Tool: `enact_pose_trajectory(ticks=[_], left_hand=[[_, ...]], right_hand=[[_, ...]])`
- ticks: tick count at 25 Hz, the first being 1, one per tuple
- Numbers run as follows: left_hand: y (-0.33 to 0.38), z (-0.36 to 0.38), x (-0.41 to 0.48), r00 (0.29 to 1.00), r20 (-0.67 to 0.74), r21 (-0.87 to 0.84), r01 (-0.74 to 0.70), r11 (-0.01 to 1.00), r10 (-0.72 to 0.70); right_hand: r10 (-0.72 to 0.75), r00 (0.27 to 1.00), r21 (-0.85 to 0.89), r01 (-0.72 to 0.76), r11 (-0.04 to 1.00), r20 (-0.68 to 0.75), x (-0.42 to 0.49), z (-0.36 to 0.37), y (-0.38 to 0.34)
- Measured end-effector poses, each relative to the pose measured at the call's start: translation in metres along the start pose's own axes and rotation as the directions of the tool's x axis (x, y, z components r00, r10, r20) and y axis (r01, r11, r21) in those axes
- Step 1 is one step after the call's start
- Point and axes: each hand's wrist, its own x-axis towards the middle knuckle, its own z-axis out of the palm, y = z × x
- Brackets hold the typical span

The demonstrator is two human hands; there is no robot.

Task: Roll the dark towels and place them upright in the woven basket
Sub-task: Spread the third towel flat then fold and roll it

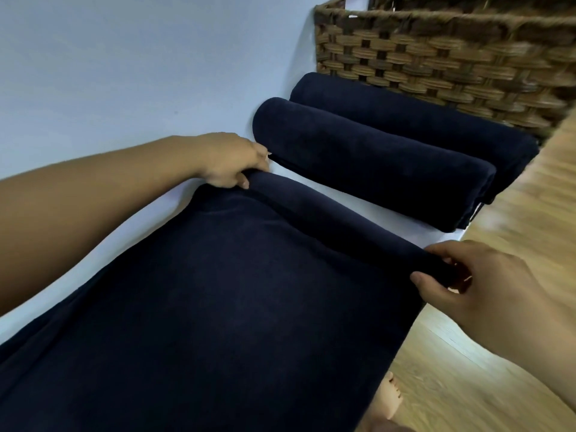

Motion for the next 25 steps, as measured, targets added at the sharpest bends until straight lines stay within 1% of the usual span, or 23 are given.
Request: enact_pose_trajectory(ticks=[1,2,3,6,8,9,11,13,16,18,20,23,24,25], left_hand=[[0.0,0.001,-0.004,0.999,-0.049,0.081,0.011,0.997,-0.007],[0.0,0.003,-0.007,0.992,-0.125,0.121,0.04,0.992,-0.024],[-0.001,0.007,-0.01,0.975,-0.216,0.127,0.079,0.989,-0.05],[0.001,0.034,-0.012,0.878,-0.463,0.026,0.149,0.989,-0.12],[0.005,0.057,-0.011,0.803,-0.584,-0.001,0.14,0.99,-0.114],[0.008,0.066,-0.013,0.769,-0.629,-0.025,0.131,0.991,-0.117],[0.011,0.077,-0.02,0.701,-0.701,-0.073,0.112,0.991,-0.131],[0.005,0.085,-0.029,0.659,-0.748,-0.049,0.072,0.996,-0.084],[-0.001,0.091,-0.044,0.688,-0.725,0.011,-0.019,1.0,0.021],[-0.001,0.087,-0.051,0.72,-0.694,-0.035,-0.051,0.998,0.012],[0.0,0.067,-0.049,0.781,-0.625,-0.102,-0.079,0.992,-0.002],[0.001,0.03,-0.038,0.92,-0.392,-0.24,-0.086,0.967,-0.015],[0.001,0.02,-0.033,0.951,-0.308,-0.29,-0.066,0.955,-0.028],[0.001,0.013,-0.027,0.971,-0.234,-0.349,-0.04,0.936,-0.045]], right_hand=[[-0.007,1.0,-0.01,0.007,1.0,0.01,0.001,0.001,0.0],[-0.018,1.0,-0.016,0.018,1.0,-0.002,0.003,0.002,0.0],[-0.042,0.998,-0.032,0.041,0.999,-0.04,0.004,0.003,0.0],[-0.151,0.967,-0.162,0.118,0.98,-0.204,0.008,0.01,0.003],[-0.286,0.913,-0.254,0.214,0.943,-0.292,0.008,0.018,0.007],[-0.378,0.869,-0.306,0.283,0.909,-0.319,0.006,0.023,0.009],[-0.549,0.778,-0.386,0.425,0.819,-0.307,0.004,0.027,0.014],[-0.649,0.714,-0.409,0.526,0.745,-0.264,0.008,0.028,0.022],[-0.718,0.661,-0.413,0.603,0.682,-0.221,0.01,0.031,0.027],[-0.729,0.656,-0.413,0.618,0.669,-0.198,0.008,0.031,0.026],[-0.738,0.666,-0.372,0.661,0.652,-0.11,0.008,0.024,0.022],[-0.727,0.684,-0.311,0.703,0.64,0.05,0.016,0.002,0.002],[-0.703,0.703,-0.341,0.689,0.639,0.104,0.023,-0.003,-0.011],[-0.646,0.745,-0.406,0.649,0.643,0.168,0.031,-0.005,-0.024]])
